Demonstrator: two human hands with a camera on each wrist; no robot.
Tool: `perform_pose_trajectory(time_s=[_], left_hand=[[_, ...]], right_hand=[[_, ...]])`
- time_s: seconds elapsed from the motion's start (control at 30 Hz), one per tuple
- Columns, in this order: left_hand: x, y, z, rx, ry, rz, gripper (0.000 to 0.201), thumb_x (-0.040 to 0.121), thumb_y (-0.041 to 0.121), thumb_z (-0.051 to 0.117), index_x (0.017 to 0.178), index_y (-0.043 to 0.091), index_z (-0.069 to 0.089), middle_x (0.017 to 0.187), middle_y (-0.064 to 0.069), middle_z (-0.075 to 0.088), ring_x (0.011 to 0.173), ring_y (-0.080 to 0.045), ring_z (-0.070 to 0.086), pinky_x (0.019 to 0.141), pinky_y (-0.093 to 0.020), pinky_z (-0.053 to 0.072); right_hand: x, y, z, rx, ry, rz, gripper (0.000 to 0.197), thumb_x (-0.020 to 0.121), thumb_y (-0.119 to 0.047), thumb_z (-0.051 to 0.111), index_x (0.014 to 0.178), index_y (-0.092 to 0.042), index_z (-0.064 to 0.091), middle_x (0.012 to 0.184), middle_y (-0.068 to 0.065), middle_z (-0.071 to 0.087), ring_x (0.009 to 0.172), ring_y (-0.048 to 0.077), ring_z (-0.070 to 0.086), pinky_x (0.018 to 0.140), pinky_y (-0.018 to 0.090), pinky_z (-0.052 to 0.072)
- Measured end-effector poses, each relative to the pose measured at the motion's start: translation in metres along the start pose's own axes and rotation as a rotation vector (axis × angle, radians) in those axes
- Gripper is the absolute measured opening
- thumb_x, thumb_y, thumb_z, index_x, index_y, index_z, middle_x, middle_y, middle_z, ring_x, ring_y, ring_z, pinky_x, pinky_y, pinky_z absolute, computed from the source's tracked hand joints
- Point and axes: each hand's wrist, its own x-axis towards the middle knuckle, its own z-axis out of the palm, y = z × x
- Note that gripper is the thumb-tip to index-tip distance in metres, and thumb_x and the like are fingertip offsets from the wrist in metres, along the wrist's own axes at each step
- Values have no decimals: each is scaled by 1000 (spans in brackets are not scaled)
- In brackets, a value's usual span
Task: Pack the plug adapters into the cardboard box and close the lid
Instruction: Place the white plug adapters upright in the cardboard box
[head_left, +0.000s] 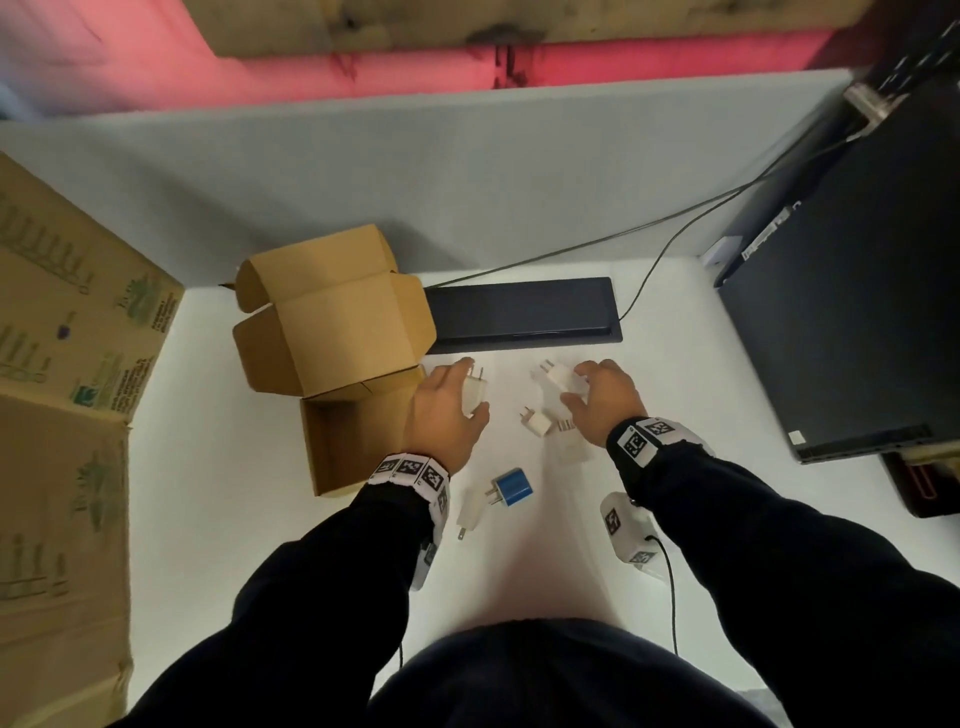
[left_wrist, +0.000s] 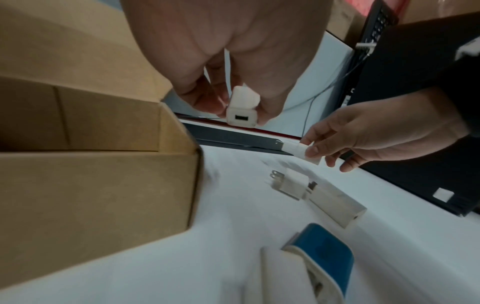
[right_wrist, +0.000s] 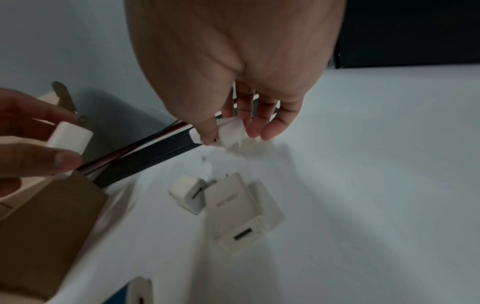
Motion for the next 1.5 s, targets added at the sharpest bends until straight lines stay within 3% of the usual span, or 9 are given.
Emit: perform_pose_trajectory(time_s=[0.1, 0.23, 0.53, 0.67, 0.8, 1.03, 1.13, 1.37, 1.5], left_hand=[[-14, -18, -22, -70, 106, -40, 60, 93, 30, 68, 147, 31, 43, 132, -6, 60, 101, -26, 65, 91, -39, 58], [-34, -50, -47, -50, 160, -77, 38, 91, 25, 69, 129, 25, 64, 134, -7, 56, 106, -32, 64, 94, -40, 54], [-27, -107, -69, 342, -74, -233, 38, 88, 23, 71, 124, 14, 63, 123, -15, 60, 105, -40, 66, 84, -41, 55], [-15, -107, -68, 540, -189, -183, 26, 93, 10, 64, 118, 7, 69, 127, -19, 54, 97, -37, 71, 78, -40, 55], [-6, -109, -64, 718, -265, -109, 28, 99, 7, 49, 121, 2, 66, 128, -19, 53, 103, -32, 71, 83, -39, 57], [-9, -112, -61, 725, -184, -26, 23, 89, 20, 66, 110, 14, 72, 114, -13, 62, 105, -35, 62, 74, -38, 54], [-12, -123, -62, 645, -8, -75, 21, 79, 18, 71, 100, 15, 72, 104, -15, 63, 100, -38, 59, 73, -41, 51], [-18, -153, -71, -132, 180, -654, 83, 70, 36, 87, 133, 9, 40, 125, -19, 56, 115, -43, 58, 91, -51, 53], [-11, -157, -74, -297, 103, -673, 51, 73, 34, 85, 116, 17, 64, 109, -10, 72, 105, -34, 67, 89, -35, 53]], right_hand=[[-12, -19, 2, 37, 44, -36, 44, 90, -31, 66, 129, -13, 55, 123, 12, 54, 109, 31, 58, 91, 37, 47], [-28, -54, 13, 116, 76, -132, 42, 86, -31, 69, 123, -14, 59, 116, 9, 55, 103, 29, 58, 87, 29, 43], [-56, -143, 60, 49, -51, -380, 33, 82, -34, 69, 108, -15, 66, 94, 0, 53, 91, 25, 59, 75, 28, 42], [-60, -173, 79, -45, -140, -414, 38, 88, -34, 63, 123, -21, 55, 107, 11, 64, 96, 31, 62, 82, 36, 52], [-57, -191, 95, -178, -209, -432, 22, 93, -29, 55, 113, -19, 54, 107, 14, 64, 91, 36, 64, 78, 40, 54], [-43, -202, 107, -278, -292, -402, 12, 93, -17, 53, 102, -14, 60, 98, 11, 65, 86, 32, 65, 71, 36, 51], [-37, -199, 114, -314, -317, -377, 13, 95, -15, 52, 102, -11, 63, 98, 13, 66, 88, 34, 67, 74, 38, 54], [-32, -198, 118, -288, -342, -339, 35, 96, -35, 61, 118, -7, 61, 110, 16, 65, 99, 34, 65, 84, 39, 53], [-34, -197, 122, -268, -353, -358, 38, 96, -39, 58, 116, -6, 59, 111, 16, 61, 98, 34, 62, 83, 38, 52]])
